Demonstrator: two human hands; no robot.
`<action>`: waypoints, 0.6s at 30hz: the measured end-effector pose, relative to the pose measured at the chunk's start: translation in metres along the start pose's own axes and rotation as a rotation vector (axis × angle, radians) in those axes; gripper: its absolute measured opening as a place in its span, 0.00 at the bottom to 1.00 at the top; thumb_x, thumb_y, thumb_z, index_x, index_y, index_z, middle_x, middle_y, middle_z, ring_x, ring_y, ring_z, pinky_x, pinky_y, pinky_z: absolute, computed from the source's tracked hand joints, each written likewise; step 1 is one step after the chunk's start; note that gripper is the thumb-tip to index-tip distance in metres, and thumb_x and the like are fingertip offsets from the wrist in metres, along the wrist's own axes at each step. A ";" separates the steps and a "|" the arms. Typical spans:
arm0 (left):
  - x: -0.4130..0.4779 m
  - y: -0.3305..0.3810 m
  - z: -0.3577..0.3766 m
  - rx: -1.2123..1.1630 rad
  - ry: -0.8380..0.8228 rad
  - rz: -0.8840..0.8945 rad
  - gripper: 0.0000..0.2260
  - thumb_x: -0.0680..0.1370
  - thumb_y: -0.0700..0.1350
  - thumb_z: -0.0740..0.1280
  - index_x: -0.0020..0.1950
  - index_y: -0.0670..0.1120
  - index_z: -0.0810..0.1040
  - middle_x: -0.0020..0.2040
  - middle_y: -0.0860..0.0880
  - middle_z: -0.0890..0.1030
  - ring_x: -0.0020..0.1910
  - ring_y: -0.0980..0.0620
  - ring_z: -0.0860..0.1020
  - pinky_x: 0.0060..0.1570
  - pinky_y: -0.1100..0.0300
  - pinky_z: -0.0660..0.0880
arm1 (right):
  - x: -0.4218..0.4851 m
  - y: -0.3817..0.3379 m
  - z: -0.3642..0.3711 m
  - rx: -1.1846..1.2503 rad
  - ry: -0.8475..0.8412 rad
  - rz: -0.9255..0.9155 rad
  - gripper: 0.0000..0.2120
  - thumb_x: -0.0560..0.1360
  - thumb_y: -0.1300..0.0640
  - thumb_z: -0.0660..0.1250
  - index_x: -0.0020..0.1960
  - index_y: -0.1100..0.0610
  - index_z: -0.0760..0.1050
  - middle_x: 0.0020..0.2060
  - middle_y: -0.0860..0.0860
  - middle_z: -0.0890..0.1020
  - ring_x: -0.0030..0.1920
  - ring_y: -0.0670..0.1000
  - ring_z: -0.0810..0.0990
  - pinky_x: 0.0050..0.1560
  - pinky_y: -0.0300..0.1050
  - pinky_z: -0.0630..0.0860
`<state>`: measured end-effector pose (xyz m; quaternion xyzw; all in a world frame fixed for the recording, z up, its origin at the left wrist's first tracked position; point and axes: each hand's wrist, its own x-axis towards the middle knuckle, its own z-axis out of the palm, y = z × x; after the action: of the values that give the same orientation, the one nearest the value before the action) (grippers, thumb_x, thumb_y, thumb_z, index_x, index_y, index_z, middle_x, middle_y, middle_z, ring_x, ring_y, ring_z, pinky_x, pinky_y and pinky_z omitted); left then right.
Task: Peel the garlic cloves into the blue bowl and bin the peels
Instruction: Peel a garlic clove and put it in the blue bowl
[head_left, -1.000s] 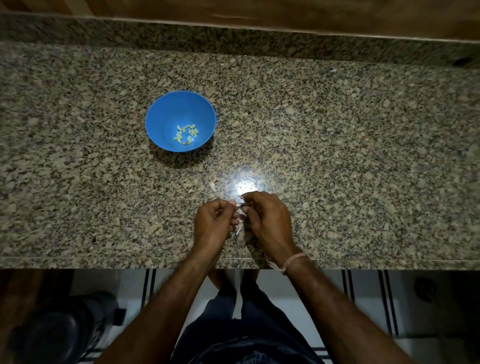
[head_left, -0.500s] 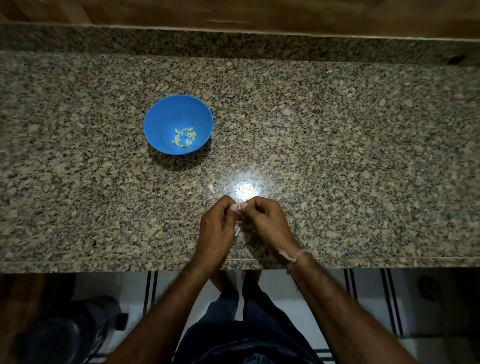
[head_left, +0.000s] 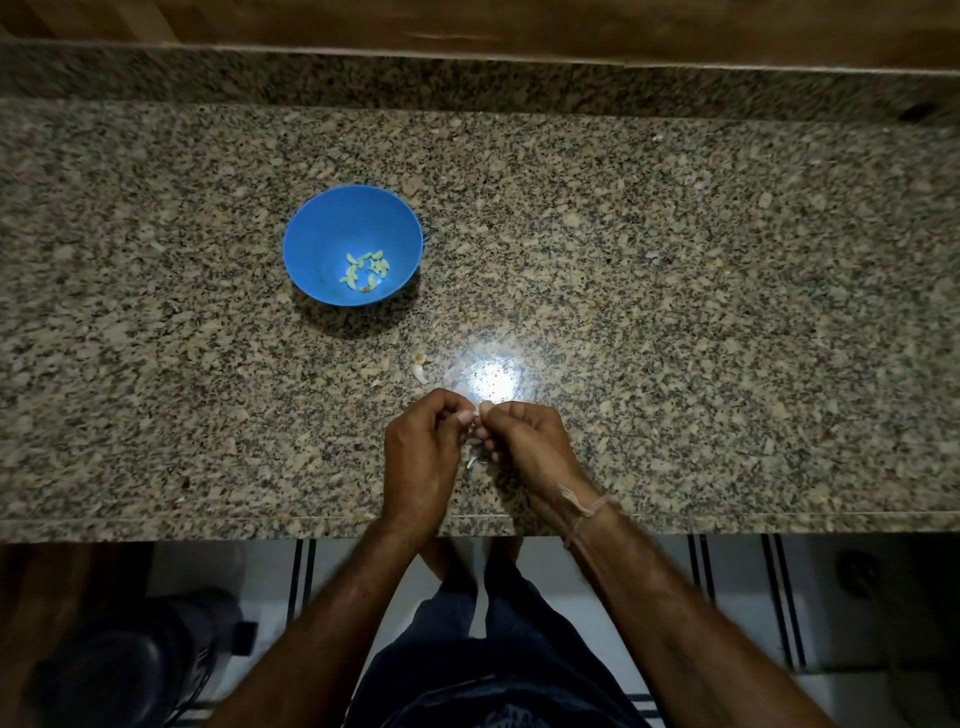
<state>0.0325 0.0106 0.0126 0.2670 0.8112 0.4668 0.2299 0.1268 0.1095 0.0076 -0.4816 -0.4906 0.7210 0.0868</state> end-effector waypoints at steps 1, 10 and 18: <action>0.001 -0.001 0.001 -0.007 0.022 -0.034 0.06 0.81 0.39 0.68 0.47 0.47 0.82 0.41 0.55 0.84 0.41 0.58 0.82 0.40 0.64 0.78 | 0.001 0.002 -0.002 -0.061 0.017 -0.055 0.12 0.82 0.56 0.70 0.45 0.64 0.84 0.37 0.53 0.86 0.36 0.50 0.83 0.38 0.42 0.79; 0.003 -0.007 0.003 -0.012 0.073 -0.139 0.04 0.81 0.43 0.70 0.47 0.49 0.83 0.41 0.56 0.84 0.41 0.58 0.81 0.41 0.62 0.79 | 0.005 0.008 -0.006 -0.848 0.271 -0.544 0.09 0.77 0.62 0.71 0.52 0.49 0.83 0.47 0.41 0.81 0.50 0.43 0.73 0.52 0.49 0.72; 0.009 -0.001 0.001 -0.045 0.005 -0.208 0.04 0.80 0.46 0.72 0.47 0.49 0.85 0.40 0.55 0.85 0.40 0.62 0.82 0.39 0.69 0.76 | 0.005 0.001 -0.005 -0.312 0.055 -0.411 0.06 0.77 0.59 0.77 0.46 0.61 0.83 0.38 0.52 0.85 0.37 0.42 0.84 0.38 0.34 0.78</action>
<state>0.0262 0.0168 0.0099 0.1748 0.8243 0.4592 0.2812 0.1285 0.1149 0.0030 -0.3987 -0.6811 0.5903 0.1694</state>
